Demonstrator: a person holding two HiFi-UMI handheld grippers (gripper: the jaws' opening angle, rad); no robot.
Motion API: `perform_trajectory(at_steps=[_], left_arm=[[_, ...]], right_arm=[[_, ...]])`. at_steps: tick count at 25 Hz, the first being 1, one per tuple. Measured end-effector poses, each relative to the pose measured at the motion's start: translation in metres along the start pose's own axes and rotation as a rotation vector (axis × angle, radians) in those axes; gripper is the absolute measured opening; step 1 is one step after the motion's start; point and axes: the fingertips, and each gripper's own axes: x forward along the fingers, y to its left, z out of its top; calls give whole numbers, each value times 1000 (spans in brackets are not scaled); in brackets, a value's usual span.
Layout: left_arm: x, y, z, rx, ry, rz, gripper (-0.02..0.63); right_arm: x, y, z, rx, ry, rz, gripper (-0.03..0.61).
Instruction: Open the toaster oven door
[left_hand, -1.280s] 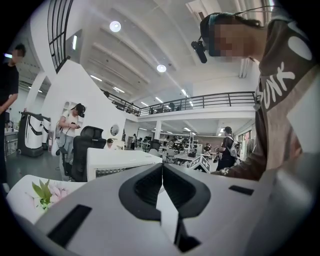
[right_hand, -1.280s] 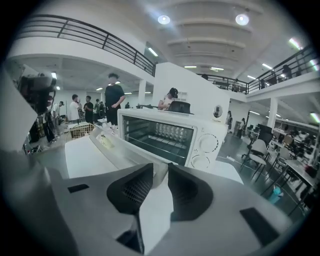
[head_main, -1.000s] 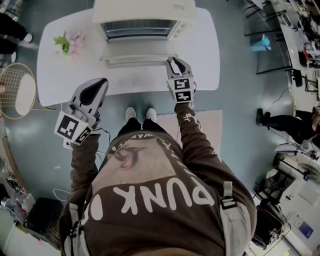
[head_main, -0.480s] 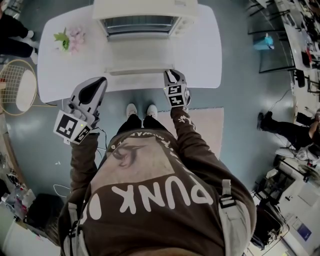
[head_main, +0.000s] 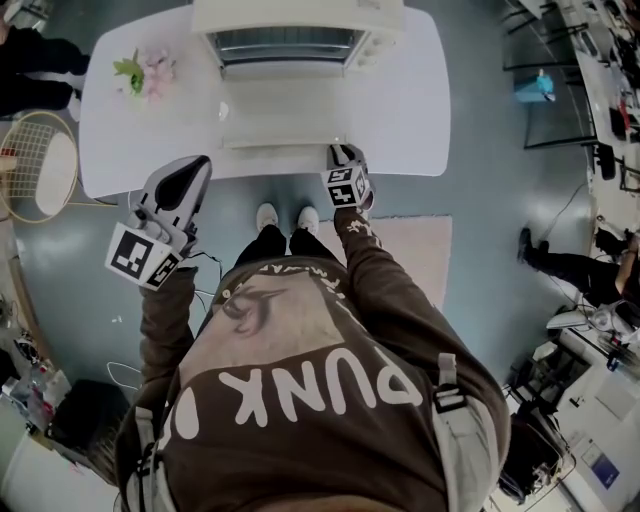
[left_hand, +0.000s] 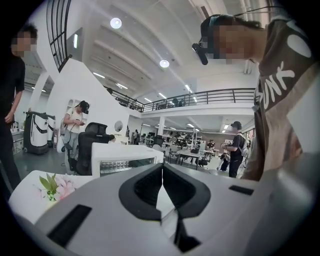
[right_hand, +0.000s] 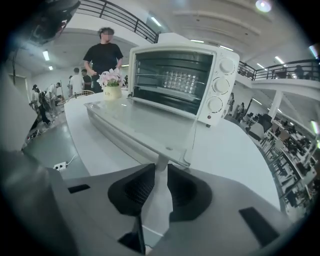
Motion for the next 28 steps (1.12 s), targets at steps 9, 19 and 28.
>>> perform_trajectory(at_steps=[9,19,28], left_arm=[[5,-1,0,-4,-8,-18,6],[33,3,-2,17,-22,-64,6],[67,8,1,55,-35,-114,6]], right_arm=[[-12,-17,-16,-5,-45,-14,69],[-116,-51,118,-21,-486,111,74],[-217,24,271,-166,-828,412,71]])
